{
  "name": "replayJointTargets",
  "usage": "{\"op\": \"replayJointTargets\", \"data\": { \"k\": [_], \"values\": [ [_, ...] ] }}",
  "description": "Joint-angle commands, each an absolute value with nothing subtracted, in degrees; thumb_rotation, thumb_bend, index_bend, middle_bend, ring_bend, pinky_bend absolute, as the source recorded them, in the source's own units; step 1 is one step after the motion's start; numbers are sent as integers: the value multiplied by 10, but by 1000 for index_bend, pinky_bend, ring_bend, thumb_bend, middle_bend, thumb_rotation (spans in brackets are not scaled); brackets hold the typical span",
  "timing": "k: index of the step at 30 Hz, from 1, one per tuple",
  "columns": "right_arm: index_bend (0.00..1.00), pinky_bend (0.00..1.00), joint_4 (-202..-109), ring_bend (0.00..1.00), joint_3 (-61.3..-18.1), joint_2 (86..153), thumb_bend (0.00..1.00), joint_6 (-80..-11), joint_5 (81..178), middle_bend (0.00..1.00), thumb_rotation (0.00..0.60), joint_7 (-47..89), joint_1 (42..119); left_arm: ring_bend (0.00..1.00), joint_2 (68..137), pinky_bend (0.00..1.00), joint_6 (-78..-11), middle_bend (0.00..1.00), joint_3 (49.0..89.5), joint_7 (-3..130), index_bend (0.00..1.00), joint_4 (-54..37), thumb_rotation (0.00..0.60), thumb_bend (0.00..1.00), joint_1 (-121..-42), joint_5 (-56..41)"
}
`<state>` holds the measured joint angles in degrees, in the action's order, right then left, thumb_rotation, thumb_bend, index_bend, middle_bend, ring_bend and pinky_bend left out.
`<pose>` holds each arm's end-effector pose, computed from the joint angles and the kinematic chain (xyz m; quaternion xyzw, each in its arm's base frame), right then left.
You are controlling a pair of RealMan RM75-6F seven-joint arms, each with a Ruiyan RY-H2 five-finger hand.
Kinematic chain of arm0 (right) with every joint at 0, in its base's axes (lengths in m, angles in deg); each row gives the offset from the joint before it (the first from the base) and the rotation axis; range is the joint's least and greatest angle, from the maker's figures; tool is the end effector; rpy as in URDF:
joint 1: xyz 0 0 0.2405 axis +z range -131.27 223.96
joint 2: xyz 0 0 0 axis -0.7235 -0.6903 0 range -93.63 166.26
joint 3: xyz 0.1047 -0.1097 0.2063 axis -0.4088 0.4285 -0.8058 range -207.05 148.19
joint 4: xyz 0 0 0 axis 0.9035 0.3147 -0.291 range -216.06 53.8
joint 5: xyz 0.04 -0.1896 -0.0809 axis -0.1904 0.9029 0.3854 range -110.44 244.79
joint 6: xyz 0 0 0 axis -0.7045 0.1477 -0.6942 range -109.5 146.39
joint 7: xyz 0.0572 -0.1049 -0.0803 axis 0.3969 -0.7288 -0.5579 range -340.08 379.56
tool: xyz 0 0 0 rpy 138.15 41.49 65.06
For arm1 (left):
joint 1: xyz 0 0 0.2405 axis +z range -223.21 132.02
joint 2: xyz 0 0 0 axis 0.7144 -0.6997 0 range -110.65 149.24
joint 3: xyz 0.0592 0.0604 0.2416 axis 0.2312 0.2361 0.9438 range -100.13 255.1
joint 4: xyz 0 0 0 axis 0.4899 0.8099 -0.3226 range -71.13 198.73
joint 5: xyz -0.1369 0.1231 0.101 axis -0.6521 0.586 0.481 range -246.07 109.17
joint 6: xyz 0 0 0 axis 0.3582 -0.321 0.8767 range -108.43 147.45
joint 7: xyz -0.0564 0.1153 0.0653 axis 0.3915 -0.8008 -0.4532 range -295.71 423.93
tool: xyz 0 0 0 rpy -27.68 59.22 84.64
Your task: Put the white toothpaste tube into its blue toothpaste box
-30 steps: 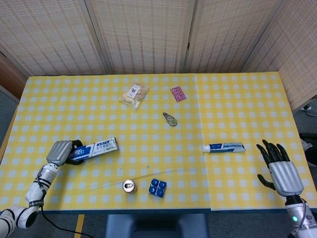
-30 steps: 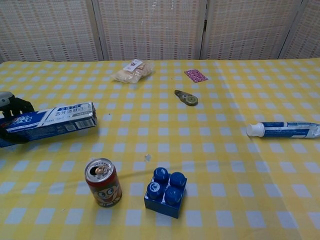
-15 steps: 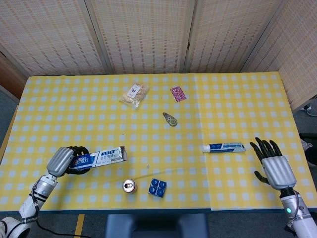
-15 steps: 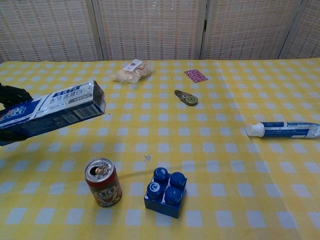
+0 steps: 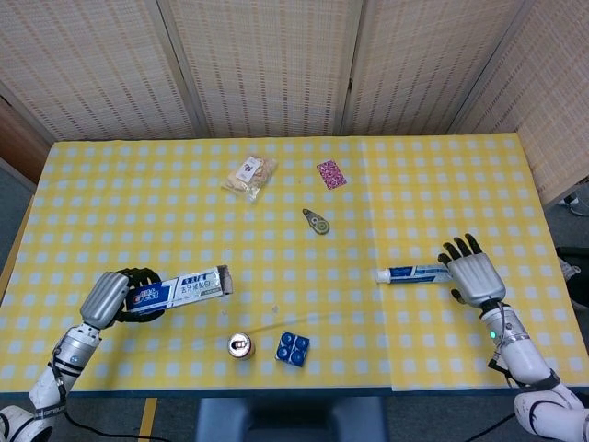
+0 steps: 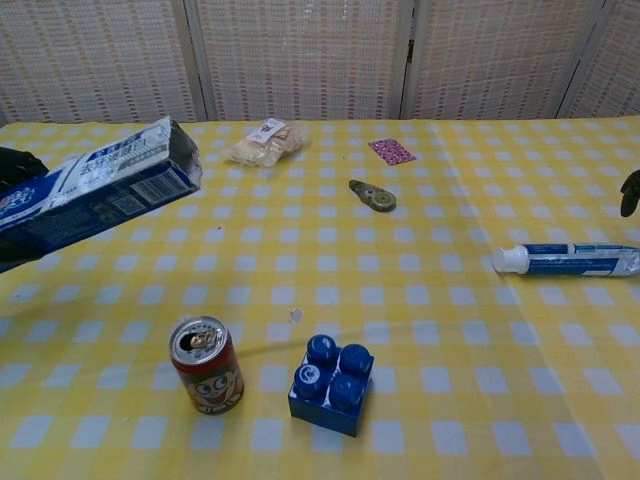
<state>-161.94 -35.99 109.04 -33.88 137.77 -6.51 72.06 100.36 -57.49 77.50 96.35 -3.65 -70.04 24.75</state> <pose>-0.3061 -0.3024 0.0802 0.7583 -0.3124 0.1698 0.5464 -0.2815 0.2818 0.0694 -0.6412 -0.4462 -0.5119 0.3574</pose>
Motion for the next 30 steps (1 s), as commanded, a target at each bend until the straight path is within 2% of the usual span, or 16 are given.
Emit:
{"op": "replayJointTargets", "data": {
  "k": [1, 17, 25, 28, 30],
  "values": [
    [328, 0, -1594, 96, -366, 1117, 298, -317, 1345, 200, 600, -95, 740, 605, 1005, 749, -580, 764, 773, 973, 716, -34, 600, 212, -699, 246],
    [363, 0, -1530, 115, -346, 1181, 298, -303, 1256, 221, 600, -193, 779, 609, 1011, 749, -595, 770, 767, 1013, 720, -14, 600, 214, -698, 244],
    [396, 2, -1499, 159, -337, 1215, 299, -315, 1258, 258, 600, -203, 789, 609, 1011, 748, -596, 770, 767, 1017, 721, -11, 600, 214, -700, 246],
    [439, 56, -1487, 202, -336, 1226, 299, -331, 1271, 300, 600, -194, 788, 609, 1011, 748, -596, 770, 768, 1018, 720, -11, 600, 214, -701, 247],
    [481, 129, -1478, 243, -335, 1233, 298, -346, 1285, 340, 600, -188, 787, 609, 1010, 749, -596, 770, 768, 1018, 720, -12, 600, 214, -701, 247]
  ]
}}
